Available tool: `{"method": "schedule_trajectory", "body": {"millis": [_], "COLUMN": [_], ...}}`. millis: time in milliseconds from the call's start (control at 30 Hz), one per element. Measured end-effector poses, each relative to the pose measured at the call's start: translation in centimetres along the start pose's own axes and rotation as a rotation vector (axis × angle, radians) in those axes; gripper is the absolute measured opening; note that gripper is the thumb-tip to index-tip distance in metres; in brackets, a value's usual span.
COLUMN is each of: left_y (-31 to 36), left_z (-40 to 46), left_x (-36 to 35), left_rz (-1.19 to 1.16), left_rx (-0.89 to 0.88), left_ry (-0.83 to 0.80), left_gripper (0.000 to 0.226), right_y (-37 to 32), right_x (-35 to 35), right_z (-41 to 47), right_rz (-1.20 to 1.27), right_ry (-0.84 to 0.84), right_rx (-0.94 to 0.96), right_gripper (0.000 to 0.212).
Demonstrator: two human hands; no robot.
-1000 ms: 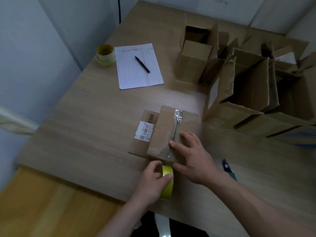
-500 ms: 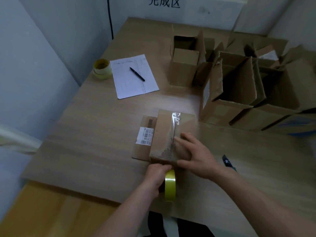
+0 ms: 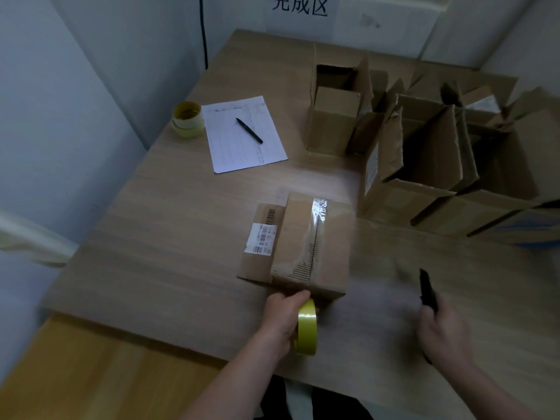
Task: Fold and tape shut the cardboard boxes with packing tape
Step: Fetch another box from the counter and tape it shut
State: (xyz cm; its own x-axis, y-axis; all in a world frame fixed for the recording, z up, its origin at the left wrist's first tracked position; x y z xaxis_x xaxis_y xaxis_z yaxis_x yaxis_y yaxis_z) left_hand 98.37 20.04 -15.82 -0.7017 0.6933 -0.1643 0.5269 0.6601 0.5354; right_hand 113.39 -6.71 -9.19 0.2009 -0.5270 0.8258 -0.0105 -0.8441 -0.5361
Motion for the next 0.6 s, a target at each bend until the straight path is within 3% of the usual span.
{"method": "schedule_trajectory", "body": {"millis": [67,133,200,400,533,600], "left_y": [0.3,0.2,-0.1,0.4,1.0,1.1], "left_z": [0.0,0.0,0.2,0.8,0.4,0.2], "left_x": [0.2,0.4,0.5,0.8,0.8,0.8], "left_rz": [-0.020,-0.047,-0.064,-0.017,0.040,0.093], "left_rx": [-0.016,-0.007,-0.006,-0.076,-0.117,-0.131], "left_ry": [0.006,0.007,0.004,0.061,0.100,0.117], "left_gripper": [0.017,0.018,0.019,0.009,0.030,0.030], "right_y": [-3.9,-9.5,-12.9,-15.8,-15.9,-15.9], "right_x": [1.0,0.9,-0.2,-4.6,-5.6,-6.1], "right_z": [-1.0,-3.4,-5.6,-6.2,-5.7,-5.8], "right_rz": [0.104,-0.001,-0.136,-0.357,-0.432,-0.449], "right_ry": [0.011,-0.072,-0.165,-0.365,-0.359,-0.355], "right_rx": [0.185,0.545,0.746,0.769,0.761,0.752], "right_gripper": [0.023,0.031,0.036,0.032,0.032,0.029]}}
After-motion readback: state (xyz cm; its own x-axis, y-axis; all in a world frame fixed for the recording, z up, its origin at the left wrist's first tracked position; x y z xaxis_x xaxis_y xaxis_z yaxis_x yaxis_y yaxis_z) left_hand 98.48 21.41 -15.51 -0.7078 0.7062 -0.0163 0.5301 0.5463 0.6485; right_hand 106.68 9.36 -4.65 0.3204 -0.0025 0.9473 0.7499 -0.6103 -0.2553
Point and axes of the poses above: each hand's wrist, its own z-axis towards the middle knuckle, its own x-axis out of the back of the hand, y = z × x, the point moved 9 cm from there along z, towards the middle knuckle, and after that the axes turned 5 degrees about x, right-handed, at the moved point
